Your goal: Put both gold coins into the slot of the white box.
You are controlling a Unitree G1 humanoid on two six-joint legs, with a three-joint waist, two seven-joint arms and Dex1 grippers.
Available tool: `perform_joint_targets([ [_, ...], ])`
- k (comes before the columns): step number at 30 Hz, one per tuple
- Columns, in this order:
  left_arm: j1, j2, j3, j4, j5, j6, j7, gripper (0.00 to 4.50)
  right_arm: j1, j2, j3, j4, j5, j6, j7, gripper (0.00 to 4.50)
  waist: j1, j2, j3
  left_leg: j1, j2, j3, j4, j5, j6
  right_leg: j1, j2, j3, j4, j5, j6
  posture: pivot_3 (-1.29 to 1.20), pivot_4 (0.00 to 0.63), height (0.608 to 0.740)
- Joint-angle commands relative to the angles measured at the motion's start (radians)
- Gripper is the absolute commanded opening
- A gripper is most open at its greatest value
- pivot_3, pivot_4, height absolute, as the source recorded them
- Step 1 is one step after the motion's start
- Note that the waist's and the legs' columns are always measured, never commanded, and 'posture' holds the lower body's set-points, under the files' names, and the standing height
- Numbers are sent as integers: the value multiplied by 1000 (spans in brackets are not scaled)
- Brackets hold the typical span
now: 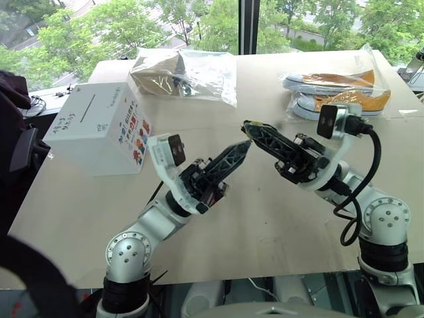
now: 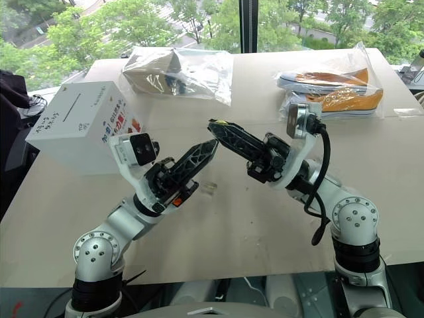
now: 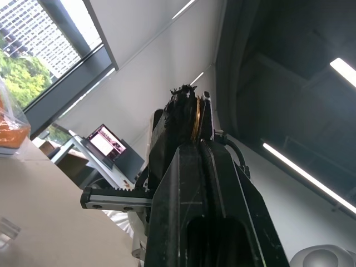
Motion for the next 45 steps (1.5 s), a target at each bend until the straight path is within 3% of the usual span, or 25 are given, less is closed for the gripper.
perform_joint_targets([
  [1,-23,-7,-7,-11,-16,-3,-5,89,-7,-11,9,-38,24,12,20,0,0,0,0,0,0,0,0,0,0,0,0,0,0,0,0,0,150,740],
  [9,-27,-17,-7,-12,-5,-9,0,89,-9,-18,23,-30,18,19,30,0,0,0,0,0,0,0,0,0,0,0,0,0,0,0,0,0,150,740],
  [12,-27,-21,-6,-13,-1,-13,2,0,-13,-24,25,-25,25,28,37,1018,0,0,0,0,0,0,0,0,0,0,0,0,-1,0,0,0,150,740],
  [17,-25,-22,-5,-16,5,-18,7,0,-14,-18,25,-25,-1,17,30,3384,0,0,0,-1,0,0,0,0,0,0,0,0,-1,0,0,0,150,740],
  [25,-18,-14,-1,-20,18,-22,10,0,-14,-9,21,-21,-19,14,20,3384,0,0,0,-1,0,0,0,0,0,0,0,0,-1,1,1,0,150,740],
  [31,-9,51,81,0,20,-27,2,0,-9,-61,-13,28,-129,3,72,3384,0,0,0,-1,0,0,0,0,0,0,0,0,-1,1,1,0,150,740],
  [32,-3,71,100,1,19,-25,-7,0,-6,-70,-17,40,-151,-2,86,3809,0,0,0,-1,0,0,0,0,0,0,0,0,-1,1,1,0,150,740],
  [35,14,152,178,14,14,-13,-38,0,9,-85,-24,79,-225,-18,130,4399,-1,0,0,-1,0,0,0,0,0,-1,0,0,-1,1,1,0,150,740],
  [41,80,313,331,38,66,-5,-76,0,40,-143,48,104,-523,-106,231,4399,-1,0,0,-1,0,0,-1,0,0,-2,0,0,-2,1,1,0,150,740],
  [45,196,471,380,40,226,13,-198,0,62,-167,100,124,-685,-181,315,4399,-3,0,1,-1,0,1,-3,0,-1,-3,0,1,-2,1,1,0,150,740],
])
